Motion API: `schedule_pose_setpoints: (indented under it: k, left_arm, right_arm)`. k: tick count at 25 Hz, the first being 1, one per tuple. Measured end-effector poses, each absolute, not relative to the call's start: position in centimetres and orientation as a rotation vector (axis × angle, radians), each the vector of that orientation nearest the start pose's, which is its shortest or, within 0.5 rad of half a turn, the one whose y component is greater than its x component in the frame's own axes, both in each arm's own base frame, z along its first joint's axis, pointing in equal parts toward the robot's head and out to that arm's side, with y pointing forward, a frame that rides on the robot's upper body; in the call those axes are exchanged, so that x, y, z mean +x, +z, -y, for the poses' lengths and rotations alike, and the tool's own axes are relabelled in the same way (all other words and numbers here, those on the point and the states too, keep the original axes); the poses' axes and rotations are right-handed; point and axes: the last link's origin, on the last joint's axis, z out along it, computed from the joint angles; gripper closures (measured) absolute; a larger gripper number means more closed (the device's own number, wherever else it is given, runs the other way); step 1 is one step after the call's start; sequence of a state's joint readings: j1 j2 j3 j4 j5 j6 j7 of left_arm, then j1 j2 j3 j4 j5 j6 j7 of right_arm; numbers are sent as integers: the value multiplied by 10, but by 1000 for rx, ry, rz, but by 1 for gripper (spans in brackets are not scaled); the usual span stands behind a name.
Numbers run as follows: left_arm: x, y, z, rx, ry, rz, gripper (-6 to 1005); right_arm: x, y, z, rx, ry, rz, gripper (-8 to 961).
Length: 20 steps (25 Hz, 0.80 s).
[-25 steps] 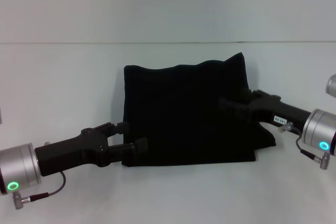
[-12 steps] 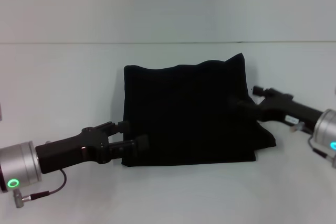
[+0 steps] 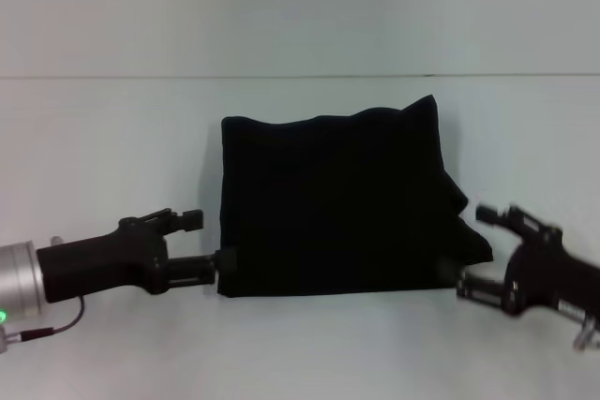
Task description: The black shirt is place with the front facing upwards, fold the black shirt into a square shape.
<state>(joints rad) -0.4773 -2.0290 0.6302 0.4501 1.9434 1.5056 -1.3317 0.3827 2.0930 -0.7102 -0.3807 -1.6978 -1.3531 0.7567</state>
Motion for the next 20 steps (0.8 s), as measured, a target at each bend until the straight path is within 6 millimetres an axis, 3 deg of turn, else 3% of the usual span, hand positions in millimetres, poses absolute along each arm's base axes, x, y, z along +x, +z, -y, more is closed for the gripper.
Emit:
schedule_pose_setpoints:
  k: [4,9,20]
  left_arm:
    - [-309,-7,-306,-2583,-710,747,48]
    - [-318,-17,-305,-2574,-616,753,48]
    - [-317,-20,-303,-2585,-610,753,48]
  right_arm:
    - [335,-45,-273,-2401,599,-405,10]
    - [341,-47,-271,-2393,565,-427,10]
    - [341,-43,-273,-2375,574,-426,10]
